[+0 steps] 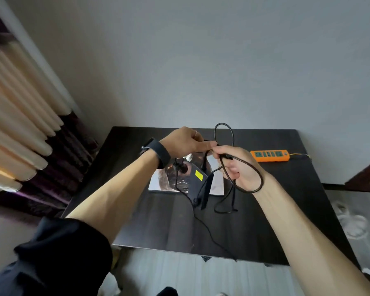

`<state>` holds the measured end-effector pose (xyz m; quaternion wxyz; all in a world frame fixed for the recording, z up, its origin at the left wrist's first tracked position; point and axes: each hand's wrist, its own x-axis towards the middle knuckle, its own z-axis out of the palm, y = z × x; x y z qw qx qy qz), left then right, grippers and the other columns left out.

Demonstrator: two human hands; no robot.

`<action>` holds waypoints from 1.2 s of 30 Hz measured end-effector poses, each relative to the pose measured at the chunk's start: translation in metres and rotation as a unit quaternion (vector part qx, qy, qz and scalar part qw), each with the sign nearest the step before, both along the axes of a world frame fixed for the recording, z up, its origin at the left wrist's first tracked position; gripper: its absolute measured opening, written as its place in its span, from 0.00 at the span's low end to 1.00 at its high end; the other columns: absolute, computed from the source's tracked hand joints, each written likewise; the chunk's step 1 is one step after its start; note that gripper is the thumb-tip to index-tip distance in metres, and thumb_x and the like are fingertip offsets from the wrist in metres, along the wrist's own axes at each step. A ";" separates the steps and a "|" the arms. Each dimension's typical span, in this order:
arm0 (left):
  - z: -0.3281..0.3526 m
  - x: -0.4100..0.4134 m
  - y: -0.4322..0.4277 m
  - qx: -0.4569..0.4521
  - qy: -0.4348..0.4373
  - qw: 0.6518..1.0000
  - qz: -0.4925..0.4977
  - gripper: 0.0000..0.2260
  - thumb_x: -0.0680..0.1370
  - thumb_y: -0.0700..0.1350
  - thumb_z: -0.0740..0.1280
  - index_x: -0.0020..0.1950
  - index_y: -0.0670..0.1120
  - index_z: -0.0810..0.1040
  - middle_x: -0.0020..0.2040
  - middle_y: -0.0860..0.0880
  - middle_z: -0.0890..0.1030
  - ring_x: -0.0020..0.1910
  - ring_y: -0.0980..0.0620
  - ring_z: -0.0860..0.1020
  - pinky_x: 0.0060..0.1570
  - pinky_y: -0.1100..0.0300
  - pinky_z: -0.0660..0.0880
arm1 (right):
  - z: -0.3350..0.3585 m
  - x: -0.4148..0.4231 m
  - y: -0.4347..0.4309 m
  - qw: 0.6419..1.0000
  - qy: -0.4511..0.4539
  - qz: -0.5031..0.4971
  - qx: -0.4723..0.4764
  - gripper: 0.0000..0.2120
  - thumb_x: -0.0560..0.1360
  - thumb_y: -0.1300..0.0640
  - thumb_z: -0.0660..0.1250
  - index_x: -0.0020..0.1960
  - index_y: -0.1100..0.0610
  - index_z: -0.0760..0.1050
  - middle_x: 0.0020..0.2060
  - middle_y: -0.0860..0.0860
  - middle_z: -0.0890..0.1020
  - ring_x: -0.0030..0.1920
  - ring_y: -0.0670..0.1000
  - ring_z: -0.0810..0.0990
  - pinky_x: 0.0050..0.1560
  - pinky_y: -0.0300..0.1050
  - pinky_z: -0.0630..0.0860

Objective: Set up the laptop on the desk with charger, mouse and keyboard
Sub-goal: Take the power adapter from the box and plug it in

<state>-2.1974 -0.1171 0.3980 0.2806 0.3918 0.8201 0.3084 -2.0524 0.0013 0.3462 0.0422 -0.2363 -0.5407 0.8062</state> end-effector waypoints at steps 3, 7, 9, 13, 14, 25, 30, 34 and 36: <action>-0.017 -0.013 -0.004 0.056 -0.141 0.988 0.025 0.19 0.76 0.59 0.68 0.36 0.45 0.73 0.24 0.51 0.66 0.23 0.52 0.66 0.25 0.63 0.62 | 0.001 -0.007 0.021 0.998 0.012 -0.047 -0.032 0.14 0.80 0.55 0.64 0.36 0.56 0.72 0.21 0.46 0.60 0.20 0.43 0.54 0.19 0.36 0.50; -0.049 -0.030 -0.008 0.060 -0.189 0.978 0.063 0.22 0.76 0.57 0.70 0.33 0.45 0.67 0.27 0.46 0.64 0.28 0.47 0.68 0.32 0.58 0.66 | 0.005 -0.018 0.067 0.978 0.013 -0.197 -0.073 0.13 0.77 0.58 0.64 0.34 0.56 0.70 0.20 0.46 0.61 0.17 0.43 0.56 0.18 0.32 0.50; -0.065 -0.036 -0.006 0.069 -0.205 0.971 0.100 0.21 0.74 0.58 0.71 0.33 0.46 0.66 0.28 0.46 0.64 0.33 0.45 0.68 0.38 0.56 0.68 | 0.002 -0.023 0.089 0.965 -0.006 -0.258 -0.047 0.11 0.74 0.59 0.65 0.34 0.55 0.68 0.21 0.46 0.60 0.17 0.43 0.55 0.18 0.32 0.50; -0.080 -0.053 0.001 0.116 -0.335 0.925 0.136 0.19 0.76 0.56 0.69 0.30 0.49 0.69 0.31 0.48 0.74 0.38 0.44 0.73 0.40 0.56 0.72 | -0.024 -0.033 0.109 0.942 -0.061 -0.330 0.004 0.13 0.75 0.60 0.63 0.33 0.52 0.67 0.19 0.44 0.62 0.17 0.43 0.56 0.17 0.34 0.51; -0.081 -0.056 0.003 0.095 -0.374 0.916 0.114 0.17 0.77 0.56 0.68 0.32 0.49 0.72 0.35 0.48 0.77 0.39 0.45 0.75 0.41 0.55 0.73 | -0.030 -0.036 0.113 0.933 -0.065 -0.353 0.009 0.12 0.75 0.59 0.63 0.34 0.52 0.67 0.19 0.44 0.63 0.17 0.44 0.57 0.17 0.34 0.52; -0.064 -0.148 -0.001 -0.093 -0.370 0.924 -0.009 0.16 0.79 0.52 0.65 0.51 0.39 0.81 0.27 0.50 0.71 0.18 0.58 0.57 0.19 0.66 0.53 | -0.073 -0.055 0.151 0.861 -0.209 -0.454 0.089 0.09 0.74 0.51 0.61 0.37 0.54 0.70 0.34 0.54 0.71 0.31 0.53 0.70 0.33 0.45 0.67; -0.018 -0.180 0.047 0.044 -0.272 0.961 0.011 0.15 0.78 0.50 0.68 0.57 0.41 0.82 0.32 0.52 0.77 0.23 0.55 0.56 0.24 0.62 0.51 | -0.096 -0.041 0.148 0.888 -0.183 -0.421 0.011 0.13 0.76 0.56 0.63 0.34 0.52 0.65 0.18 0.45 0.65 0.16 0.45 0.61 0.17 0.33 0.57; -0.013 -0.183 0.082 0.103 -0.269 0.956 0.055 0.12 0.78 0.44 0.68 0.60 0.42 0.78 0.42 0.51 0.84 0.24 0.56 0.58 0.24 0.64 0.56 | -0.089 -0.035 0.165 0.920 -0.143 -0.365 -0.028 0.14 0.78 0.55 0.63 0.34 0.53 0.66 0.19 0.44 0.61 0.16 0.42 0.56 0.15 0.33 0.52; -0.011 -0.185 0.101 0.156 -0.353 0.918 0.093 0.10 0.79 0.41 0.66 0.60 0.42 0.76 0.42 0.51 0.83 0.23 0.58 0.58 0.22 0.67 0.57 | -0.087 -0.039 0.178 0.932 -0.128 -0.339 -0.030 0.13 0.78 0.54 0.63 0.36 0.53 0.68 0.20 0.44 0.61 0.17 0.42 0.57 0.15 0.33 0.52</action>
